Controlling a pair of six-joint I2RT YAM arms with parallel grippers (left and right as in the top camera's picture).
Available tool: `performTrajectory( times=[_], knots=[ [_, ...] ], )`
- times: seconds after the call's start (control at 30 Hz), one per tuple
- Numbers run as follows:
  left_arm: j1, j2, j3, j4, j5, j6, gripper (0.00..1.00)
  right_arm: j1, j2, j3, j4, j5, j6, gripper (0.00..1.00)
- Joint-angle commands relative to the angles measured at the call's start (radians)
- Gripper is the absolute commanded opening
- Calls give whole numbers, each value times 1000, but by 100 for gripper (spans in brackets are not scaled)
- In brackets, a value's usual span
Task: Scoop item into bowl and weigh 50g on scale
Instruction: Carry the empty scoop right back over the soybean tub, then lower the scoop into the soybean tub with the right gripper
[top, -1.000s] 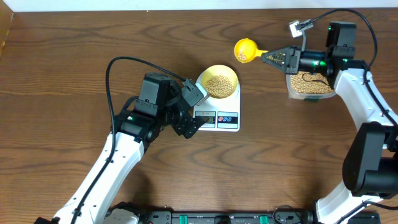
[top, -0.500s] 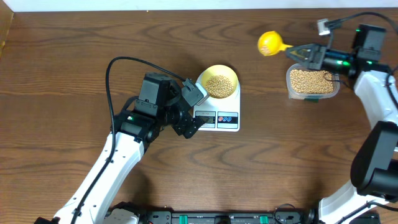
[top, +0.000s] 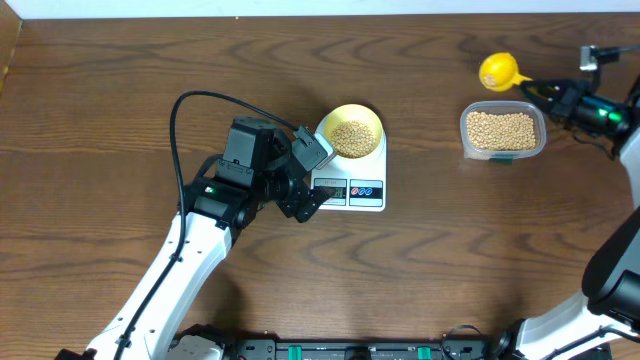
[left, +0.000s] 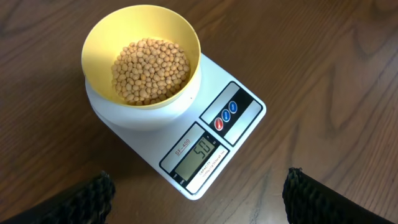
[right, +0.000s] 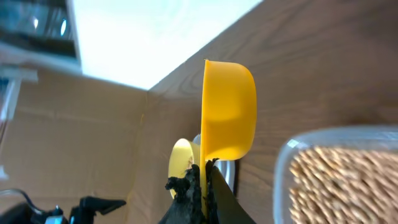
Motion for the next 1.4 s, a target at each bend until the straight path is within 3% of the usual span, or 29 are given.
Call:
performTrajectory(
  times=[0.0,0.33,0.67,1.13,1.37],
  knots=[
    [5,-4,-2,-3,-6,2,89,-36,9,10,-37,43,-68,1],
    [5,-4,-2,-3,-6,2,88,-52,7,10,-108,90,-360,1],
    [5,-4,-2,-3,-6,2,89,-52,7,10,-288,287,-652,1],
    [5,-4,-2,-3,-6,2,88,14,3,10,-281,446,-1015,1],
    [5,-4,-2,-3,-6,2,89,106,-5,11,-281,603,-1075,1]
  ],
)
